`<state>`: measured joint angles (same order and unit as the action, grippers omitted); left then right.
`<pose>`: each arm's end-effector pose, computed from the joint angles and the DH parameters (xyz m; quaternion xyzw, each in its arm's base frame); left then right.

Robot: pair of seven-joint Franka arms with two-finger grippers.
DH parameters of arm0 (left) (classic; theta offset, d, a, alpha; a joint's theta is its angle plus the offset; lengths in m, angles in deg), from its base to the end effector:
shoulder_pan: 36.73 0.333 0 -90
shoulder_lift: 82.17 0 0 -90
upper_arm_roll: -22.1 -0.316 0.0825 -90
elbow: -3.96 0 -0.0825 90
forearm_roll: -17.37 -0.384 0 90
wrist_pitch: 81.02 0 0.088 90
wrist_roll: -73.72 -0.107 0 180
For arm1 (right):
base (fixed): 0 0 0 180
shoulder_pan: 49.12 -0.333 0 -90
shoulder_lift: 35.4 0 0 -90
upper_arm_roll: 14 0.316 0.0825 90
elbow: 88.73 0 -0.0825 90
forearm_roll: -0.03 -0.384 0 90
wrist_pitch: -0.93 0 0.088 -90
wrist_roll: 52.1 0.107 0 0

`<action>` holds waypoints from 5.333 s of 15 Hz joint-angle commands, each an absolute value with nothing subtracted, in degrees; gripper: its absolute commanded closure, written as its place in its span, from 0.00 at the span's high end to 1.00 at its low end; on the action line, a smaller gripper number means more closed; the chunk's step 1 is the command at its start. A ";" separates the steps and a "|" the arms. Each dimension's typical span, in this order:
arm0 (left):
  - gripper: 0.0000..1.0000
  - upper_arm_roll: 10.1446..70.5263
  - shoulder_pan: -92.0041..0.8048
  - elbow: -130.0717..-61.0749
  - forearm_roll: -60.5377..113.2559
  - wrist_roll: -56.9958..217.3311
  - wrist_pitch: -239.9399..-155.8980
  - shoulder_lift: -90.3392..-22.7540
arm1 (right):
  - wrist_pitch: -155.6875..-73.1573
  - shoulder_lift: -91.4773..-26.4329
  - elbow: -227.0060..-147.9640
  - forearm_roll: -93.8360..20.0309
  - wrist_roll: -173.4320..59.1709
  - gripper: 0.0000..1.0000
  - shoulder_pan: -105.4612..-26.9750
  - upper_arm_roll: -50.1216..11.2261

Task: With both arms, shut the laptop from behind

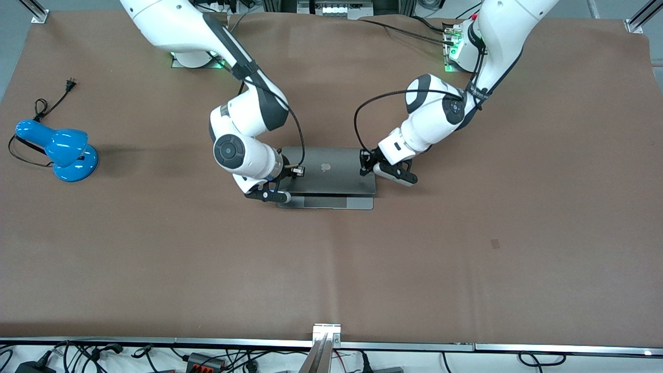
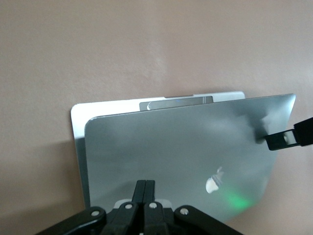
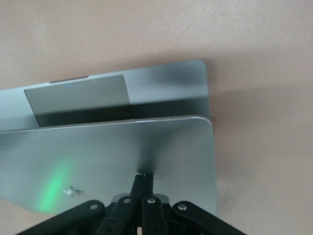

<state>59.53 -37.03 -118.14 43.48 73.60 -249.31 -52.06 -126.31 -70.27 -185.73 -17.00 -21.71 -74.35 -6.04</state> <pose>0.4990 -0.3364 0.2341 0.9601 -0.0480 0.0732 0.2655 0.5607 0.3668 0.2416 -0.9840 0.0806 0.1147 0.1100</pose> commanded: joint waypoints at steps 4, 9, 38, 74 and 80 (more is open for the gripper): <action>0.01 58.66 -37.78 -115.04 42.94 69.95 -253.98 -45.18 | -125.36 -74.42 -181.45 -15.71 -22.66 0.00 -73.82 -5.82; 0.01 57.78 -37.87 -114.07 42.77 69.06 -255.31 -42.44 | -125.89 -76.62 -180.67 -13.95 -22.48 0.00 -73.64 -5.82; 0.01 44.87 -36.81 -109.70 34.37 67.65 -206.66 -66.78 | -81.97 -57.57 -164.23 -3.48 -41.36 0.00 -55.82 -7.93; 1.00 25.26 -37.69 -89.20 15.26 73.54 -168.91 -84.37 | -99.52 -35.67 -187.78 1.17 -57.11 1.00 -41.12 -7.67; 1.00 25.44 -37.87 -89.11 15.35 73.63 -168.82 -84.37 | -99.35 -35.32 -187.78 1.17 -53.59 1.00 -42.26 -8.02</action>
